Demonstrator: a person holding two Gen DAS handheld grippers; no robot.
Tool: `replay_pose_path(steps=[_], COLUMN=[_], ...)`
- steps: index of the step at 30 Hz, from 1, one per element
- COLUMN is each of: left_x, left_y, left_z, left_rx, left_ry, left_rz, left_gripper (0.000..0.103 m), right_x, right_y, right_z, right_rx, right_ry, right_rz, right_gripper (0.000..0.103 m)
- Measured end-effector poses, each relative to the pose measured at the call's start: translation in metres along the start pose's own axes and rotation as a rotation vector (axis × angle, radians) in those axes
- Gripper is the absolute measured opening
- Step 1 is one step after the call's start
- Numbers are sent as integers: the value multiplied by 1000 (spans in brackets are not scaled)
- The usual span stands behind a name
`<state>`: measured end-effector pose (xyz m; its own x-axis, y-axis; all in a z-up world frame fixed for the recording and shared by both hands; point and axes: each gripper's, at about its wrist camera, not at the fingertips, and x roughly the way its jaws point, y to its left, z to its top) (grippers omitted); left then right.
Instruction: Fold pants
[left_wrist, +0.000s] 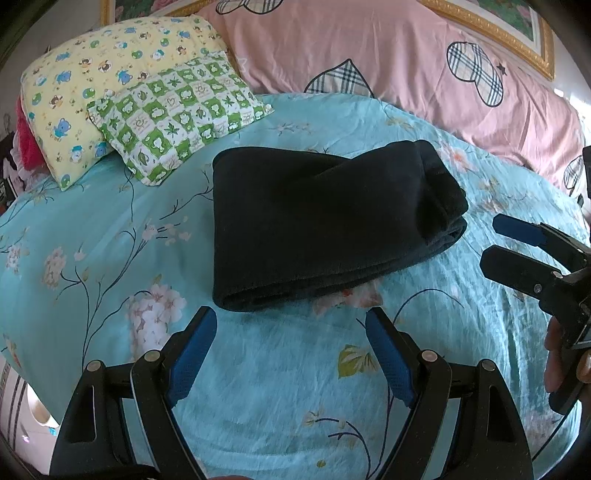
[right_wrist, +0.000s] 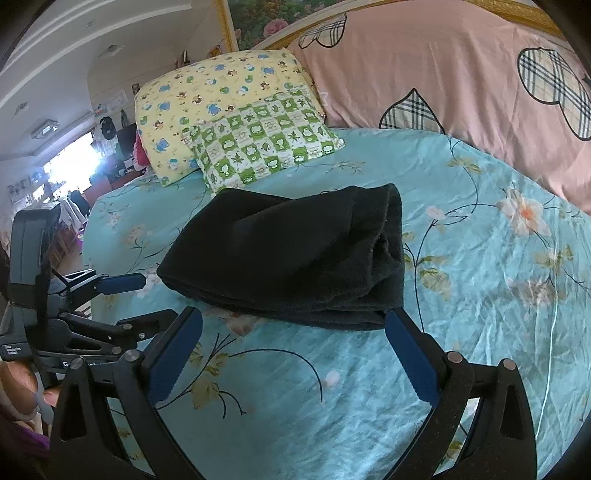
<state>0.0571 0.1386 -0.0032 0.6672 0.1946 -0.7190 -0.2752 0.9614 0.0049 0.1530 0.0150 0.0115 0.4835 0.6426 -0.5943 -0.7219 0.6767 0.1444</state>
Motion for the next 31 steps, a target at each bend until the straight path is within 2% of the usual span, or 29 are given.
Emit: replay_pose_path(steps=[18,31], left_x=[3,7], left_y=[0,7], left_z=[4,20], left_rx=[-11,-46], left_ry=[1,-20], left_rz=[-4,20], left_gripper=[83,83], right_x=[2,8], right_y=[0,-14], right_z=[2,4], right_rx=[8,75], right_ry=[-1,-2], right_rz=[5,-1], right_gripper=[100,100])
